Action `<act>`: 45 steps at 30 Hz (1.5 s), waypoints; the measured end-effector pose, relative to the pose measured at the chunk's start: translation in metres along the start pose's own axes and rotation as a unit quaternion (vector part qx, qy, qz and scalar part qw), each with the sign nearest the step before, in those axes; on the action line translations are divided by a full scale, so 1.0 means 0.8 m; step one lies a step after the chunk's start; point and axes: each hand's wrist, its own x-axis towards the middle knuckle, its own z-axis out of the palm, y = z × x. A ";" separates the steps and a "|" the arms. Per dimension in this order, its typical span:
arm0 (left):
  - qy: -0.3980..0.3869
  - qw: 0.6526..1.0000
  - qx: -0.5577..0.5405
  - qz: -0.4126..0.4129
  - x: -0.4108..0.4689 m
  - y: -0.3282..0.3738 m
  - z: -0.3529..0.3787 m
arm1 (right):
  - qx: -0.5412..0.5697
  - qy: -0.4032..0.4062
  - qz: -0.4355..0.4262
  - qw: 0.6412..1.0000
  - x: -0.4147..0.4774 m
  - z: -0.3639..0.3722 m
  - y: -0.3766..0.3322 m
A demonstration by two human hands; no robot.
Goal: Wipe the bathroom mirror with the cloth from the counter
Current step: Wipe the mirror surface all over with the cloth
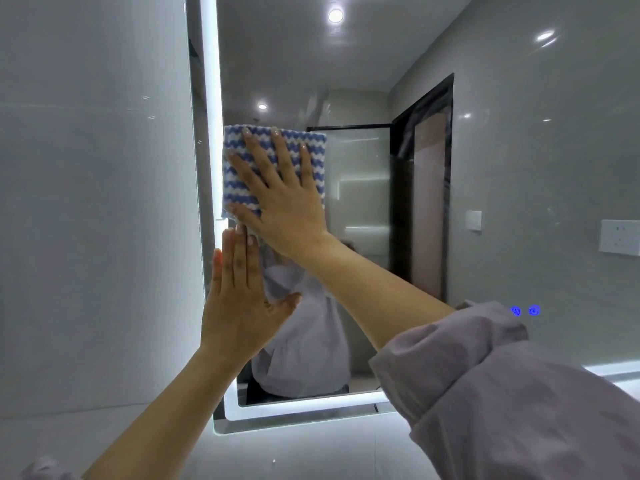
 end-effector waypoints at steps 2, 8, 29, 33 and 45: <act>0.002 1.000 0.000 0.001 -0.001 0.000 0.001 | 0.004 0.006 -0.012 1.000 -0.001 0.000 0.005; 0.008 1.000 -0.006 0.007 -0.004 -0.002 0.005 | 0.013 0.026 -0.034 0.999 -0.014 0.007 0.026; 0.009 1.000 -0.017 0.020 -0.008 -0.002 0.000 | -0.026 -0.023 0.012 0.999 -0.126 0.010 0.169; 0.011 1.000 -0.012 0.017 -0.009 0.000 0.000 | -0.021 -0.026 0.075 0.997 -0.157 0.011 0.232; 0.018 1.000 -0.007 0.022 -0.008 0.000 0.000 | 0.023 -0.002 0.297 0.954 -0.199 0.012 0.308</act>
